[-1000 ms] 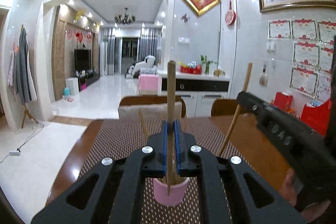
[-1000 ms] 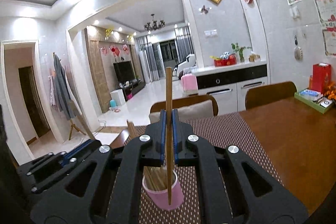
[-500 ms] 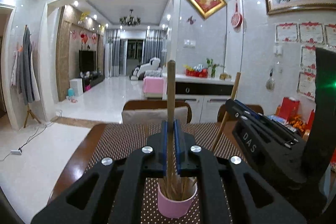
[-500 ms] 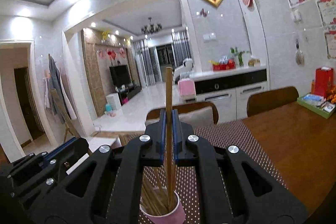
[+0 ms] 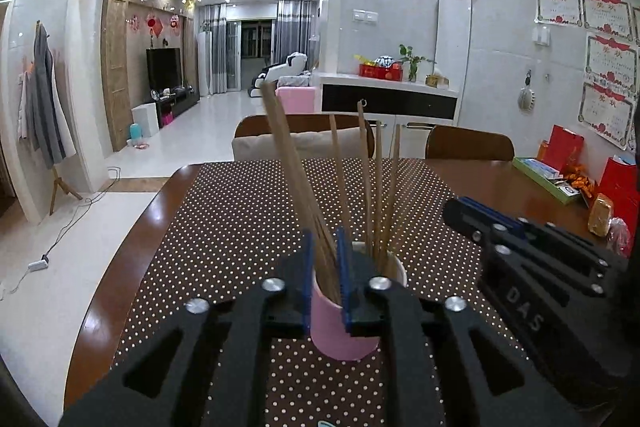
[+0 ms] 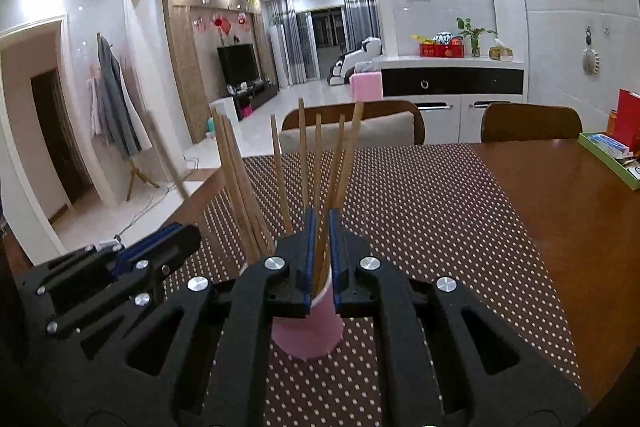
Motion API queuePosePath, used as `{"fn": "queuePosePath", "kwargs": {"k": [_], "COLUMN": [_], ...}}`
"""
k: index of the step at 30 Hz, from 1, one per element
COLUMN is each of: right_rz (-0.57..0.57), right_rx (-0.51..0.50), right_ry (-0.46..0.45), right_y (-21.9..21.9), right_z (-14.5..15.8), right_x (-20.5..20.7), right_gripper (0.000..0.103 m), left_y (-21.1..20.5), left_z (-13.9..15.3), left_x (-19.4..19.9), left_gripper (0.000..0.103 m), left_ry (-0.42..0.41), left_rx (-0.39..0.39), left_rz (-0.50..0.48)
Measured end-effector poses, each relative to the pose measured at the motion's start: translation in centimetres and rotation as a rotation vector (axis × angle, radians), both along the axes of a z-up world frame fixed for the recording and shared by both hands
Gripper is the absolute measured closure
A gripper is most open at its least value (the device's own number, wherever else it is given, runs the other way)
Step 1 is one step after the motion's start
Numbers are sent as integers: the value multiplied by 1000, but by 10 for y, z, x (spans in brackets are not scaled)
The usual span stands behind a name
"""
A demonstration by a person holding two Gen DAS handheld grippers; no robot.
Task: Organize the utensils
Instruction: 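Lower both chopsticks into the pink cup and open both grippers, then move the left gripper to the light-blue knife while the right gripper approaches the dark spoon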
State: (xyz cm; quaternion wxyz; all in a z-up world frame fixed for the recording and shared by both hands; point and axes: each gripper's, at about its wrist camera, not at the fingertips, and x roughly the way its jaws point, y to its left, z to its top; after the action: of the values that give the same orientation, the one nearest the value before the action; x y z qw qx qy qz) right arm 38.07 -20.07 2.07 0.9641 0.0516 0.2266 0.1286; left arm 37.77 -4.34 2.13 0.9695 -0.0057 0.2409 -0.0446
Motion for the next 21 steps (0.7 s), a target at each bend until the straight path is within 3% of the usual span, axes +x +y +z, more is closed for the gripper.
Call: {"fn": "queuePosePath", "kwargs": {"k": [3, 6, 15, 21], "right_rz": [7, 10, 20, 26], "right_rx": [6, 5, 20, 27], "right_ry": [-1, -16, -17, 22], "right_y": [-2, -2, -11, -16], "right_z": [3, 6, 12, -1], "right_x": [-11, -19, -54, -75], "right_gripper": [80, 61, 61, 61], "left_y": [1, 3, 4, 3], "left_z": [2, 4, 1, -13], "left_x": [-9, -17, -51, -74], "left_gripper": [82, 80, 78, 77], "left_ry": [-18, -20, -34, -7], "left_rx": [11, 7, 7, 23], "left_rz": [-1, -1, -15, -33]}}
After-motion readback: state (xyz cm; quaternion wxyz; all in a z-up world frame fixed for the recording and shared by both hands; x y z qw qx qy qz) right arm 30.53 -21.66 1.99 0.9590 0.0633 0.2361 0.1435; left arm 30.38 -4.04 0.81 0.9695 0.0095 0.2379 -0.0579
